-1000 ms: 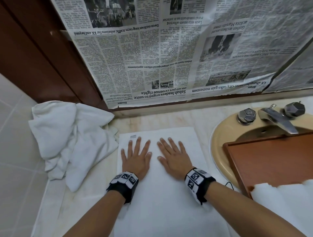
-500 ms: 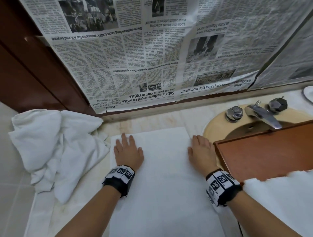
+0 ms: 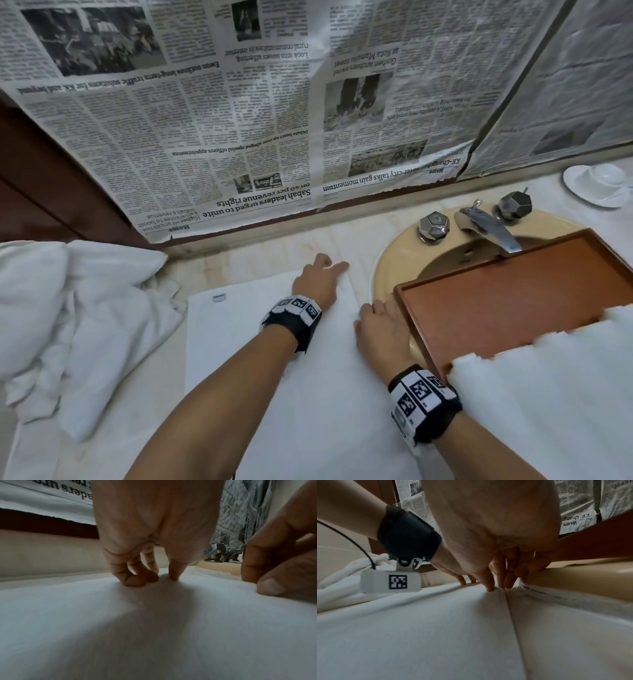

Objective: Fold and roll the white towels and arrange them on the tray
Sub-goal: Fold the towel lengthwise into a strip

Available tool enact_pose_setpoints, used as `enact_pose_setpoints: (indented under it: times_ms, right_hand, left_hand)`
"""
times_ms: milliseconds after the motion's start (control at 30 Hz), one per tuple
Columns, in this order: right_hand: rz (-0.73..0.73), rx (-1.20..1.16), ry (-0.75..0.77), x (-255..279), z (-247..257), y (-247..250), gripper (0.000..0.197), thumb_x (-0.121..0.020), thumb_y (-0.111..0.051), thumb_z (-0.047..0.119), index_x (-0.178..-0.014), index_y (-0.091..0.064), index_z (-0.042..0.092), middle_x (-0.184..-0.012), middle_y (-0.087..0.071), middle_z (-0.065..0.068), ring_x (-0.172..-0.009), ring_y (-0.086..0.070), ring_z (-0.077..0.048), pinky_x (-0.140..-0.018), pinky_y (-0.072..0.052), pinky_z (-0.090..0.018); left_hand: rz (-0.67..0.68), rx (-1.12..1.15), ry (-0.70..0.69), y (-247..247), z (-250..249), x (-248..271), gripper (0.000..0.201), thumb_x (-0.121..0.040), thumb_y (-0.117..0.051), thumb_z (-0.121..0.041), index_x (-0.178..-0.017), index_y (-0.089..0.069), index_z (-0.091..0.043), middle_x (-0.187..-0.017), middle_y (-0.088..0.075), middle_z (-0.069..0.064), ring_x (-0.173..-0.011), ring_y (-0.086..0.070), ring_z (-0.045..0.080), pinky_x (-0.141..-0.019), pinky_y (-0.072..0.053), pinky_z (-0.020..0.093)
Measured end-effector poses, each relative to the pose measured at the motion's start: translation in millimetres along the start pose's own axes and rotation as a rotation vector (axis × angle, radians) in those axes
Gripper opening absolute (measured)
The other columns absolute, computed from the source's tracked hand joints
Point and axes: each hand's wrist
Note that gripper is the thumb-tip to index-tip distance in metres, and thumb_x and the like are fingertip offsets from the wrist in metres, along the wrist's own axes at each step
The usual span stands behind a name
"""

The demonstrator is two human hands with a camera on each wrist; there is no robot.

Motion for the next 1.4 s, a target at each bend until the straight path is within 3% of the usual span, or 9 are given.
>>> enact_pose_setpoints:
  times_ms: [167,233,600,700,833,1033,1200,1300,1400]
  right_hand:
    - [0.081,-0.045,-0.004,16.8,-2.9,-1.6,0.023,-0.098,-0.049,0.022,-0.119,-0.054,0.013,-0.119,-0.057,-0.004,-0.116,-0.051,-0.023,-0.079,-0.046,-0.031]
    - [0.082,-0.124,-0.029,25.2,-5.7,-3.6,0.024,-0.101,-0.044,0.024,-0.123,-0.049,0.013,-0.124,-0.055,-0.003,-0.114,-0.056,-0.021,-0.082,-0.046,-0.029]
    - [0.094,-0.436,-0.077,25.7,-10.1,4.3,0.009,-0.093,-0.050,0.018,-0.090,-0.046,0.011,-0.084,-0.057,-0.003,-0.072,-0.050,-0.022,-0.058,-0.035,-0.033]
    - [0.094,-0.485,-0.071,28.2,-10.0,3.4,0.008,-0.091,-0.054,0.015,-0.087,-0.048,0.011,-0.082,-0.059,-0.003,-0.075,-0.055,-0.021,-0.061,-0.043,-0.035]
    - [0.071,-0.558,-0.053,29.8,-12.0,1.6,0.009,-0.091,-0.059,0.014,-0.087,-0.051,0.015,-0.082,-0.058,0.001,-0.077,-0.054,-0.018,-0.064,-0.043,-0.031]
    - [0.063,-0.572,-0.044,33.7,-19.3,-0.1,0.010,-0.090,-0.060,0.013,-0.091,-0.050,0.015,-0.082,-0.055,0.002,-0.076,-0.051,-0.017,-0.064,-0.040,-0.029]
    - [0.096,-0.599,-0.125,32.9,-19.6,0.9,0.012,-0.092,-0.061,0.019,-0.097,-0.052,0.013,-0.086,-0.061,-0.002,-0.080,-0.059,-0.021,-0.067,-0.046,-0.032]
    - [0.100,-0.604,-0.121,34.4,-21.0,0.8,0.016,-0.095,-0.059,0.023,-0.087,-0.059,0.009,-0.078,-0.062,-0.003,-0.075,-0.058,-0.021,-0.069,-0.051,-0.037]
    - [0.059,-0.694,-0.139,33.3,-22.5,8.5,0.020,-0.096,-0.060,0.025,-0.080,-0.060,0.014,-0.069,-0.059,0.003,-0.065,-0.054,-0.012,-0.059,-0.044,-0.024]
  left_hand:
    - [0.010,-0.001,-0.027,2.3,-2.4,-7.0,0.034,-0.093,-0.047,-0.004,-0.116,-0.060,-0.025,-0.105,-0.035,0.002,-0.087,-0.049,0.027,-0.074,-0.052,0.038]
    - [0.016,-0.015,-0.049,4.3,-1.9,-8.2,0.032,-0.090,-0.046,0.002,-0.112,-0.059,-0.017,-0.101,-0.034,0.004,-0.081,-0.046,0.027,-0.074,-0.051,0.038]
    - [0.015,0.002,-0.023,11.8,-1.6,-1.1,0.028,-0.094,-0.036,-0.007,-0.115,-0.043,-0.025,-0.099,-0.059,0.005,-0.085,-0.056,0.033,-0.074,-0.049,0.041]
    - [-0.006,0.011,-0.013,8.5,-6.3,2.7,0.023,-0.100,-0.039,-0.031,-0.121,-0.043,-0.023,-0.102,-0.059,0.006,-0.091,-0.059,0.033,-0.077,-0.048,0.040]
    - [-0.003,-0.104,0.057,-0.6,-18.9,8.2,0.049,-0.093,-0.047,-0.059,-0.120,-0.043,-0.019,-0.110,-0.054,0.006,-0.098,-0.054,0.032,-0.076,-0.046,0.039]
    - [-0.016,-0.053,0.164,-4.4,-29.4,1.4,0.028,-0.091,-0.051,-0.041,-0.110,-0.052,-0.019,-0.113,-0.054,0.005,-0.107,-0.050,0.033,-0.086,-0.046,0.044]
    - [-0.085,0.188,0.256,-0.5,-26.0,-0.7,0.011,-0.091,-0.055,-0.028,-0.093,-0.062,-0.019,-0.098,-0.066,0.002,-0.092,-0.059,0.026,-0.086,-0.051,0.041]
    - [-0.160,0.370,0.252,2.2,-17.4,2.5,0.015,-0.092,-0.060,-0.029,-0.091,-0.070,-0.018,-0.091,-0.070,0.001,-0.090,-0.065,0.023,-0.081,-0.052,0.032]
    - [-0.249,0.498,0.220,12.0,-14.3,3.4,0.017,-0.094,-0.063,-0.027,-0.094,-0.073,-0.014,-0.088,-0.071,0.000,-0.086,-0.061,0.015,-0.075,-0.039,0.020]
Point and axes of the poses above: each hand's wrist, its own x-axis away from the middle knuckle, its own y-axis out of the back of the hand, z = x × y
